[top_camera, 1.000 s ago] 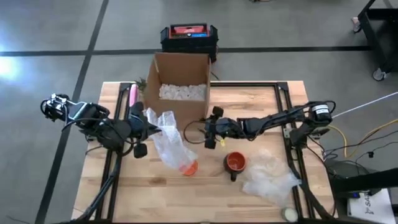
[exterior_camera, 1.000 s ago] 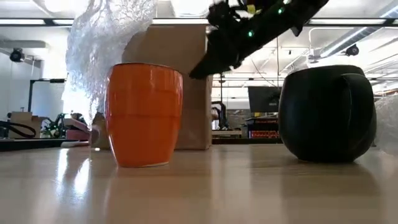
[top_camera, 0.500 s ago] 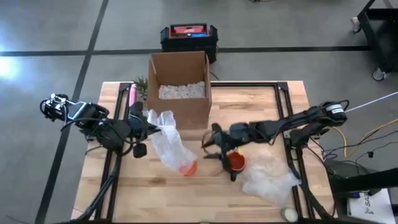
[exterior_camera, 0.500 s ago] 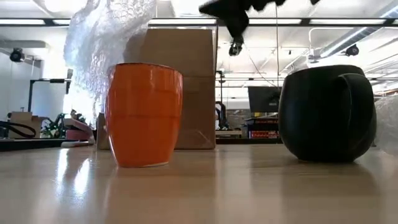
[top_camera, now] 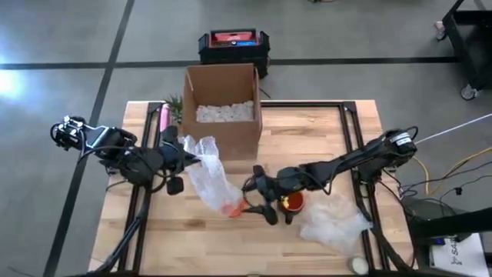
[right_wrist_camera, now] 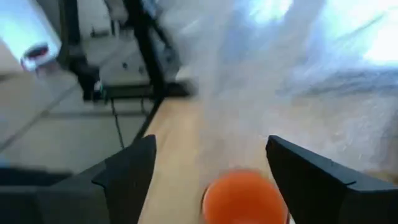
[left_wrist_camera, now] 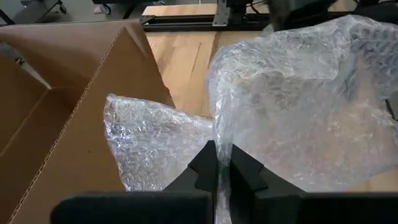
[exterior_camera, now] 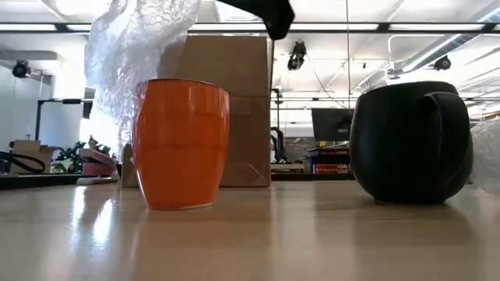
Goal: Wrap mug
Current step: Prepare the left transparent bubble wrap
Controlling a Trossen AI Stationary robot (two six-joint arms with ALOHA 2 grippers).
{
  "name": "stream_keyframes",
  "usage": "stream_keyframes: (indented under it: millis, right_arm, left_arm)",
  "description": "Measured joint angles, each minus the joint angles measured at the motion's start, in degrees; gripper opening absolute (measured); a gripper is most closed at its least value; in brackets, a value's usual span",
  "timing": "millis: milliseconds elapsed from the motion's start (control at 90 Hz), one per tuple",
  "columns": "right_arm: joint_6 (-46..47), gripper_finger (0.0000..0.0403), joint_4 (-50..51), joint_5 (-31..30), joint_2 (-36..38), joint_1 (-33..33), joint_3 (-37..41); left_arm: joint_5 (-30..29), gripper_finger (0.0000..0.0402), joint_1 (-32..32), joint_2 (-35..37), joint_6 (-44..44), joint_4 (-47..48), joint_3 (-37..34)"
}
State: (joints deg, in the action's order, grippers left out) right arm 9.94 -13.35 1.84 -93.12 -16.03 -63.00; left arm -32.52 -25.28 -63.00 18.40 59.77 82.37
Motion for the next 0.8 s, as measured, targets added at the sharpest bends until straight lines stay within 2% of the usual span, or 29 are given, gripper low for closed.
stream_keyframes:
  millis: [67, 133, 189, 300, 356, 444, 600, 644, 800]
  right_arm:
    - [-0.03, 0.0299, 1.24, -0.34, 0.01, -0.27, -0.70]
    - [0.58, 0.0298, -2.31, -1.92, -1.07, -0.27, -1.62]
    - [1.06, 0.0292, -6.40, -4.85, -2.47, -0.27, -2.64]
    - [-0.72, 0.0267, -6.56, -13.42, -6.09, -0.23, -4.59]
    - [-2.29, 0.0242, -5.47, -16.58, -7.39, -0.22, -5.15]
    - [-5.09, 0.0179, -6.07, -17.06, -7.41, -0.16, -6.04]
    - [-10.86, 0.0028, 4.65, -18.54, -3.47, -0.24, -6.21]
    - [-12.68, 0.0014, 8.60, -21.62, -2.01, -0.24, -6.17]
    - [-15.47, 0.0007, 22.90, -32.30, 4.85, -0.56, -7.51]
  left_arm:
    - [-0.04, 0.0000, 0.00, -0.02, 0.05, 0.05, 0.00]
    - [-0.72, 0.0000, 0.00, -0.03, 0.03, 0.04, 0.00]
    - [-1.12, 0.0000, 0.05, -0.29, 0.03, -0.05, 0.00]
    - [-1.28, 0.0000, 0.22, -0.69, -0.35, -0.18, 0.00]
    - [-1.37, 0.0000, 0.22, -0.81, -0.27, -0.21, 0.00]
    - [-1.32, 0.0000, 0.22, -1.00, 0.09, -0.12, 0.00]
    - [0.71, 0.0000, 0.22, -0.72, 0.37, -0.16, 0.00]
    - [1.40, 0.0000, 0.22, -0.39, 0.54, -0.14, 0.00]
    - [6.30, 0.0000, 0.22, 0.98, 1.12, 0.18, 0.10]
